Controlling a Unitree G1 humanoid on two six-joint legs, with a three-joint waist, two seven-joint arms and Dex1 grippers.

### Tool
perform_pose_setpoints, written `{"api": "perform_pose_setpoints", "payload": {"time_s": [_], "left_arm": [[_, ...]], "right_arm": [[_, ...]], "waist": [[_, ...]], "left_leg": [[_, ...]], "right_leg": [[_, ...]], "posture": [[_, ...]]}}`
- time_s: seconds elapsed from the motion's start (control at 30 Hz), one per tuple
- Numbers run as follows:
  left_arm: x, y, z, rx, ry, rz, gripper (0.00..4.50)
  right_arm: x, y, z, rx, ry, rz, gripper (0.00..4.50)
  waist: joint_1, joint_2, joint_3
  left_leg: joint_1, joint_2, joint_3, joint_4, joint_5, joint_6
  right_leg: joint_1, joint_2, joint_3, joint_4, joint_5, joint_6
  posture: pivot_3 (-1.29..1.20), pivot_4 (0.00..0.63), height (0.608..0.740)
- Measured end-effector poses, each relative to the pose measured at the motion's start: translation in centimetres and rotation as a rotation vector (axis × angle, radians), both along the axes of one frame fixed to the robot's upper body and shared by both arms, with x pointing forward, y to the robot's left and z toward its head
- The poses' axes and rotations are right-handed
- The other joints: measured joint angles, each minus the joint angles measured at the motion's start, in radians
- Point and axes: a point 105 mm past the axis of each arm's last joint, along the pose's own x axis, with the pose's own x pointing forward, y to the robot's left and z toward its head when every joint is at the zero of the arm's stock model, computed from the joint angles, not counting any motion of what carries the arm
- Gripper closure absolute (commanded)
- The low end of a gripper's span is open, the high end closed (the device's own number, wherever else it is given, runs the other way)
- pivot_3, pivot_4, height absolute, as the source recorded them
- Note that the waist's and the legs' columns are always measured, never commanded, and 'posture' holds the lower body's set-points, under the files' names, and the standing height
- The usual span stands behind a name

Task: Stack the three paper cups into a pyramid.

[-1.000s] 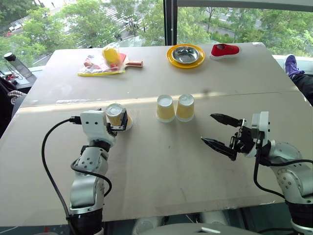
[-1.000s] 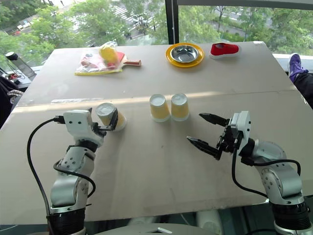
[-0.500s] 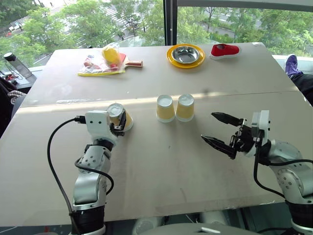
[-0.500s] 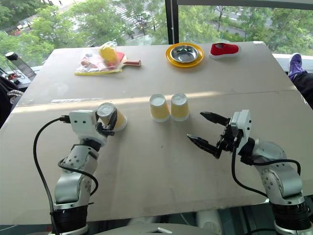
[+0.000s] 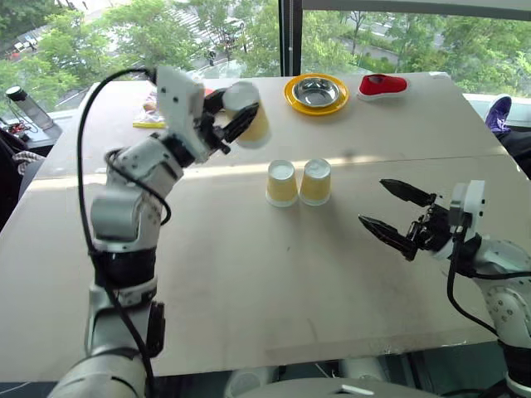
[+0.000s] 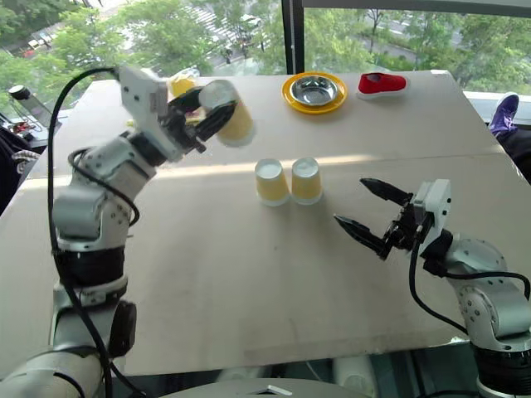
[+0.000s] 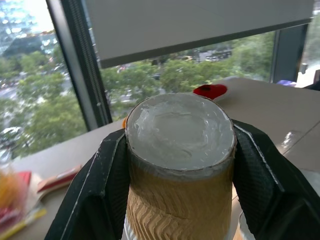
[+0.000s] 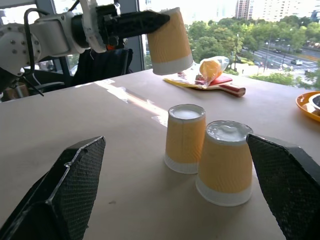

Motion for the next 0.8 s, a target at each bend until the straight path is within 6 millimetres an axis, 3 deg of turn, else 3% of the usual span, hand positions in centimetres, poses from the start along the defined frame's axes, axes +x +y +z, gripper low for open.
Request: {"api": "perform_pose_setpoints", "payload": {"time_s": [0.13, 0.23, 0.33, 0.53, 0.8], "left_arm": [[0.7, -3.3, 1.0, 0.039, 0.040, -0.191, 2.05], [0.9, -4.8, 0.0, 0.098, 0.090, -0.292, 2.05], [1.3, -5.3, -0.9, 0.122, 0.134, -0.331, 2.05], [1.1, -6.0, -0.8, 0.152, 0.129, -0.387, 2.05], [1.1, -5.4, -2.3, 0.183, 0.181, -0.380, 2.05]], "right_arm": [[0.1, -0.6, 0.4, 0.005, -0.017, -0.033, 0.00], [0.2, -0.9, 0.5, 0.010, -0.027, -0.058, 0.00], [0.0, -1.0, 0.6, 0.014, -0.034, -0.071, 0.00], [-0.4, -1.1, 0.4, 0.021, -0.033, -0.095, 0.00], [-0.4, -1.7, 1.0, 0.032, -0.052, -0.135, 0.00]], "waist": [[-0.004, 0.000, 0.000], [-0.010, 0.000, 0.000], [-0.012, 0.000, 0.000], [-0.015, 0.000, 0.000], [-0.017, 0.000, 0.000]], "left_leg": [[0.000, 0.000, -0.001, 0.001, 0.000, 0.000], [0.000, 0.000, -0.001, 0.001, 0.000, 0.000], [-0.001, 0.000, -0.001, 0.002, 0.000, 0.000], [-0.003, 0.000, -0.002, 0.005, 0.000, 0.000], [-0.003, 0.000, -0.004, 0.006, 0.000, 0.000]], "right_leg": [[-0.001, 0.000, 0.000, 0.001, 0.000, 0.000], [0.000, 0.000, 0.000, 0.001, 0.000, 0.000], [-0.001, 0.000, 0.000, 0.001, 0.000, 0.000], [-0.001, 0.000, -0.001, 0.001, 0.000, 0.000], [0.000, 0.000, -0.001, 0.002, 0.000, 0.000]], "posture": [[0.00, 0.150, 0.740], [0.00, 0.150, 0.740], [0.00, 0.150, 0.740], [0.00, 0.150, 0.740], [0.00, 0.150, 0.740]]}}
